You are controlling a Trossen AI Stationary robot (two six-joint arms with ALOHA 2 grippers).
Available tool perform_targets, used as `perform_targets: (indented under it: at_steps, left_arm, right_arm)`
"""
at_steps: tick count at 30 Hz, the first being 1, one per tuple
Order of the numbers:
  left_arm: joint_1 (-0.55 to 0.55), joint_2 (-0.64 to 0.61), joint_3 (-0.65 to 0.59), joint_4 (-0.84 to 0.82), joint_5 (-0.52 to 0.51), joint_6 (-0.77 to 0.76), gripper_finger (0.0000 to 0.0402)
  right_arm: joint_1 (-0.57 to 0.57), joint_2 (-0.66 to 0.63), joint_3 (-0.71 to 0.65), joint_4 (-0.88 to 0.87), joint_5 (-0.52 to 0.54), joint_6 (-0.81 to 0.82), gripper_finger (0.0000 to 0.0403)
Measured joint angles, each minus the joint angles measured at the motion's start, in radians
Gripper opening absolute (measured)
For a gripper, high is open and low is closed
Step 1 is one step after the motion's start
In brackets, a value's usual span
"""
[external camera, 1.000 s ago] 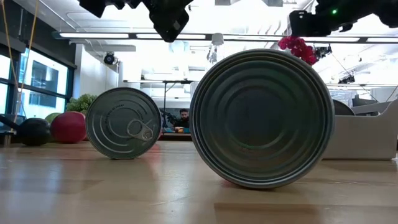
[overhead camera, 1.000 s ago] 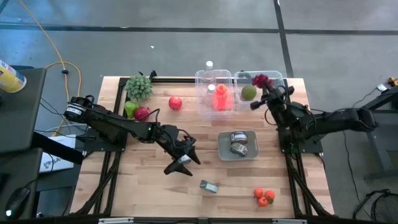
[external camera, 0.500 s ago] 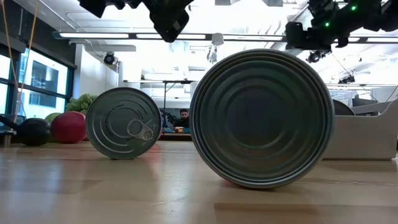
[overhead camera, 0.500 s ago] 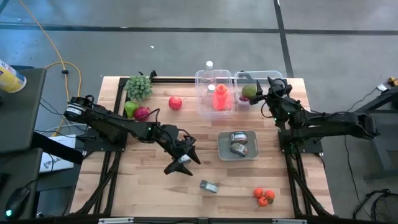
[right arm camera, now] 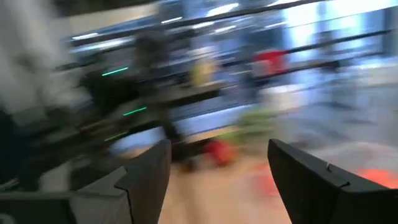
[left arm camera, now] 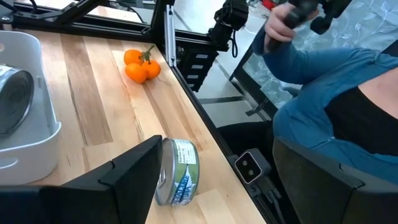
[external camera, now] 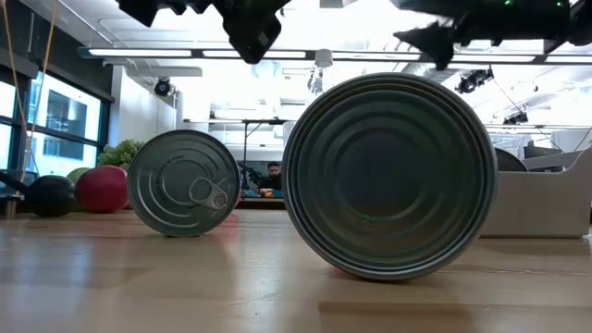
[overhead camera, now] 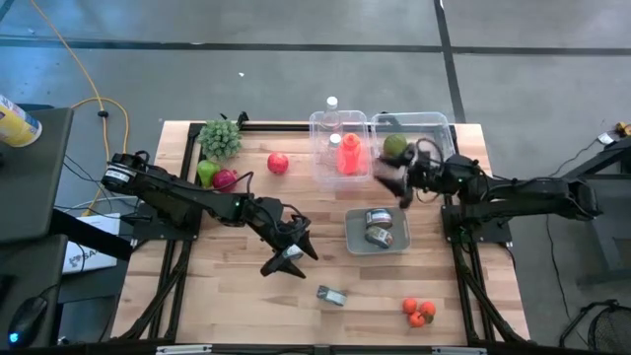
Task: Pick & Place Food Item
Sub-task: Put the red apple into the right transparent bin
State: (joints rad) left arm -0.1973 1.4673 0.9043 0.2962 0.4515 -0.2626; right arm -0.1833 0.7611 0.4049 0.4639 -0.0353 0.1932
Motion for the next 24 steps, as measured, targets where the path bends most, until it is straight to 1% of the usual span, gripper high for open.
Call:
perform_targets:
  at_steps: [2, 3, 4, 5, 9, 11, 13, 15, 17, 19, 22, 24]
  left_arm:
    - [0.006, 0.000, 0.000, -0.002, 0.000, 0.000, 0.0295]
    - [0.009, 0.000, 0.000, -0.003, 0.000, 0.000, 0.0295]
    - [0.012, 0.000, 0.000, -0.004, 0.000, 0.000, 0.0295]
    - [0.013, 0.000, 0.000, -0.005, 0.000, 0.000, 0.0295]
    - [0.015, -0.001, 0.000, -0.015, 0.008, -0.040, 0.0295]
    - [0.021, -0.010, 0.000, -0.025, 0.043, -0.047, 0.0295]
    - [0.031, -0.028, 0.000, -0.049, 0.071, -0.018, 0.0295]
    - [0.034, -0.050, 0.000, -0.092, 0.062, 0.028, 0.0295]
    - [0.034, -0.077, 0.000, -0.136, 0.005, 0.072, 0.0295]
    - [0.033, -0.114, 0.000, -0.201, -0.091, 0.117, 0.0295]
    - [0.038, -0.175, 0.000, -0.346, -0.320, 0.156, 0.0295]
    - [0.053, -0.212, 0.000, -0.461, -0.479, 0.152, 0.0295]
  right_arm:
    - [0.002, 0.000, 0.000, 0.001, -0.169, -0.001, 0.0251]
    - [0.009, 0.000, 0.000, 0.003, -0.232, -0.003, 0.0250]
    - [0.020, 0.000, 0.000, 0.003, -0.277, -0.007, 0.0250]
    - [0.037, 0.001, 0.000, 0.003, -0.300, -0.010, 0.0250]
    - [0.137, 0.014, 0.000, 0.001, -0.287, -0.059, 0.0252]
    - [0.197, 0.020, 0.000, 0.003, -0.263, -0.083, 0.0251]
    - [0.267, 0.033, 0.000, 0.005, -0.226, -0.094, 0.0251]
    - [0.345, 0.057, 0.000, 0.015, -0.163, -0.104, 0.0251]
    - [0.431, 0.096, 0.000, 0.046, -0.099, -0.141, 0.0251]
    - [0.507, 0.145, 0.000, 0.083, -0.031, -0.173, 0.0251]
    - [0.597, 0.230, 0.000, 0.152, 0.059, -0.188, 0.0251]
    - [0.642, 0.289, 0.000, 0.196, 0.091, -0.199, 0.0251]
